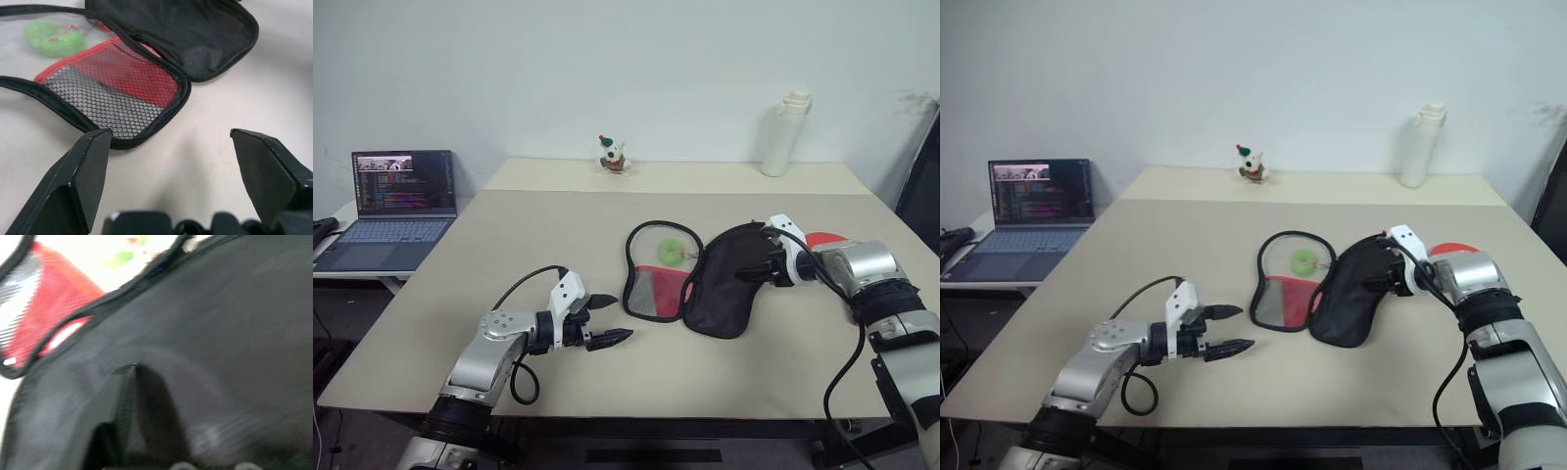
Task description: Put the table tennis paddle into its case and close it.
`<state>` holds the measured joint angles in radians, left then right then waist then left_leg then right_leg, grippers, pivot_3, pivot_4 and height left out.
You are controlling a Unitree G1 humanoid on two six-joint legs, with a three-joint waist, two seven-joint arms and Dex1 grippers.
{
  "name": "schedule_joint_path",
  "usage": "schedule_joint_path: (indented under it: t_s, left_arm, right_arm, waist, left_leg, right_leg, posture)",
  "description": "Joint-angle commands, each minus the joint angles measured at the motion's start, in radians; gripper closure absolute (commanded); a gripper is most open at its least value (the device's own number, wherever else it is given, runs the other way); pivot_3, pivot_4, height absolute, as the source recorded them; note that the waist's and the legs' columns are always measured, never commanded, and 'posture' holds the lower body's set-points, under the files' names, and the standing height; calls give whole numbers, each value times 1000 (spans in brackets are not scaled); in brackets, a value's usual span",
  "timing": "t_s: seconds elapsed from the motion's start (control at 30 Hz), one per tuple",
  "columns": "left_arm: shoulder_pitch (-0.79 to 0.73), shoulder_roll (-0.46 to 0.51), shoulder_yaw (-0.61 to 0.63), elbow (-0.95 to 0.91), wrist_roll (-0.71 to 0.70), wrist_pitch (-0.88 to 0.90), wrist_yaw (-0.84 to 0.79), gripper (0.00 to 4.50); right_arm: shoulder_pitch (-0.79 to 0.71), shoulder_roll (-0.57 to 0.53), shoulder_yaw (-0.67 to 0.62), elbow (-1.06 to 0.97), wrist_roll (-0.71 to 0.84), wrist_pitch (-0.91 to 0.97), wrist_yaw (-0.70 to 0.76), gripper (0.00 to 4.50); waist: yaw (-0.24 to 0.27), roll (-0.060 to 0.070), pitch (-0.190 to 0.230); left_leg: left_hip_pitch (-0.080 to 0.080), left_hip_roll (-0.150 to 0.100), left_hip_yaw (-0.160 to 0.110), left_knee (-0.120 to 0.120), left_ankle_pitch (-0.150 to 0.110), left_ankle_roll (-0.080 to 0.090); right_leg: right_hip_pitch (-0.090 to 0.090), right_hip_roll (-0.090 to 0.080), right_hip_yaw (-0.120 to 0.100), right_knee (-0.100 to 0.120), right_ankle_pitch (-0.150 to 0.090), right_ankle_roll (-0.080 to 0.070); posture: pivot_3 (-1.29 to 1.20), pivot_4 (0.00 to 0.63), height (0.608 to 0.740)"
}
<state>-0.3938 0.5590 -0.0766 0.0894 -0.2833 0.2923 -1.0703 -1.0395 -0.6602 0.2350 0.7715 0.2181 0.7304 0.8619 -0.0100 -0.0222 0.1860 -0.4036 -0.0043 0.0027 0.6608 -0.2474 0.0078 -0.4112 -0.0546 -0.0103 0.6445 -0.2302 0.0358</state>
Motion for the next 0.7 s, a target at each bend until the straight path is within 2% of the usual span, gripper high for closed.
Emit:
schedule_joint_path:
  t_s: [0.03, 0.2, 0.3, 0.4, 0.47, 0.57, 0.7]
  left_arm:
    - [-7, -10, -10, 0, 5, -31, -2, 271]
    - [-19, -19, -24, 14, 9, -42, -10, 271]
    - [-31, -22, -33, 28, 13, -50, -22, 271]
    - [-44, -23, -40, 39, 13, -55, -29, 271]
    - [-53, -24, -44, 39, 12, -55, -35, 271]
    - [-63, -21, -42, 37, 8, -49, -43, 271]
    - [-86, -10, -33, 36, -11, -41, -79, 271]
  right_arm:
    - [-35, -36, -64, 44, -55, -98, -56, 1082]
    - [48, -114, -118, -16, -113, -174, -126, 1082]
    - [170, -158, -226, -213, -34, -35, -117, 1082]
    - [308, -153, -356, -482, 65, 158, -150, 656]
    - [396, -108, -448, -667, 136, 303, -203, 74]
    - [495, -18, -540, -883, 200, 455, -291, 15]
    - [613, 177, -596, -1123, 197, 542, -468, 15]
  waist:
    - [1, 0, 0]
    - [6, 1, 1]
    - [7, 1, 1]
    - [8, 1, 1]
    - [6, 2, 1]
    - [2, 2, 1]
    - [5, 2, 1]
  left_leg:
    - [0, 0, 0, 0, 0, 0]
    - [0, 0, -1, 0, 0, 0]
    - [-1, 0, -1, 0, 0, 0]
    - [-1, 0, -2, 0, 0, 0]
    - [-1, 0, -1, 0, 0, 0]
    - [0, 2, -1, 1, 0, 0]
    - [1, 4, -2, 1, 0, 0]
  right_leg:
    - [0, 0, 0, 0, 0, 0]
    - [0, 0, 0, 0, 0, 0]
    - [0, 0, 0, 0, 0, 0]
    - [0, 0, 0, 0, 0, 0]
    - [-1, 0, 0, 1, 0, 0]
    - [0, 0, 0, 1, 0, 0]
    - [1, 1, 0, 2, -2, 2]
  posture:
    - [0, 150, 740]
    - [0, 150, 740]
    - [0, 150, 740]
    - [0, 150, 740]
    - [0, 150, 740]
    - [0, 150, 740]
    - [0, 150, 740]
